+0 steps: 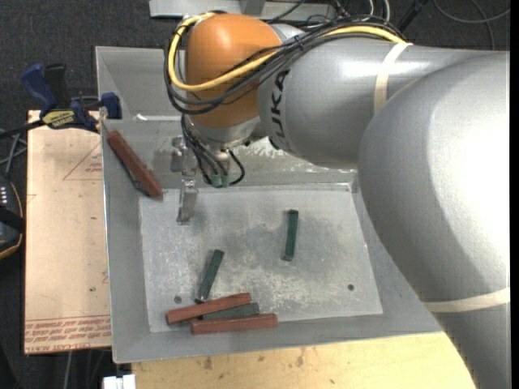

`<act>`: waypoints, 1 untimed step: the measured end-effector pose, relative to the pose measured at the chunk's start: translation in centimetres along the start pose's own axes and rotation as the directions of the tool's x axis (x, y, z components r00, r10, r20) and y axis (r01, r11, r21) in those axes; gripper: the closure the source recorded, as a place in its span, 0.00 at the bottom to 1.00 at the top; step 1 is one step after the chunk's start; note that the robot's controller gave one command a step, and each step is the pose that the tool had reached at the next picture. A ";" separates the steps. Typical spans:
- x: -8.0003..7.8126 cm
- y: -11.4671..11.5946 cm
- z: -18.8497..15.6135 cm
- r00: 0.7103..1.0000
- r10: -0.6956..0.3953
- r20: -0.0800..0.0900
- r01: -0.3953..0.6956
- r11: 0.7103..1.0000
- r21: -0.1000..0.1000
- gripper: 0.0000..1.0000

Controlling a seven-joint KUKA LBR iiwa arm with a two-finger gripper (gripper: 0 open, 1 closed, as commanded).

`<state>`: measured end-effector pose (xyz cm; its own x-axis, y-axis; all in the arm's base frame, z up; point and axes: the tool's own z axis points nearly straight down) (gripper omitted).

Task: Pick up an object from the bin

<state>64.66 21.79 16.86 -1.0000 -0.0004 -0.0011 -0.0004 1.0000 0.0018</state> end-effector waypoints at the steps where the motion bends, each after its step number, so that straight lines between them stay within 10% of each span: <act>1: 3.7 -1.3 4.3 0.980 -0.197 0.008 0.197 0.980 -0.001 0.00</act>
Offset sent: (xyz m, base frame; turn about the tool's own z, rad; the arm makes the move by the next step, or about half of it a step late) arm -0.0799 -0.0636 -0.0399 -0.6561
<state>60.94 20.47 12.51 -0.9803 -0.1974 -0.0091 -0.1975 0.9803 0.0021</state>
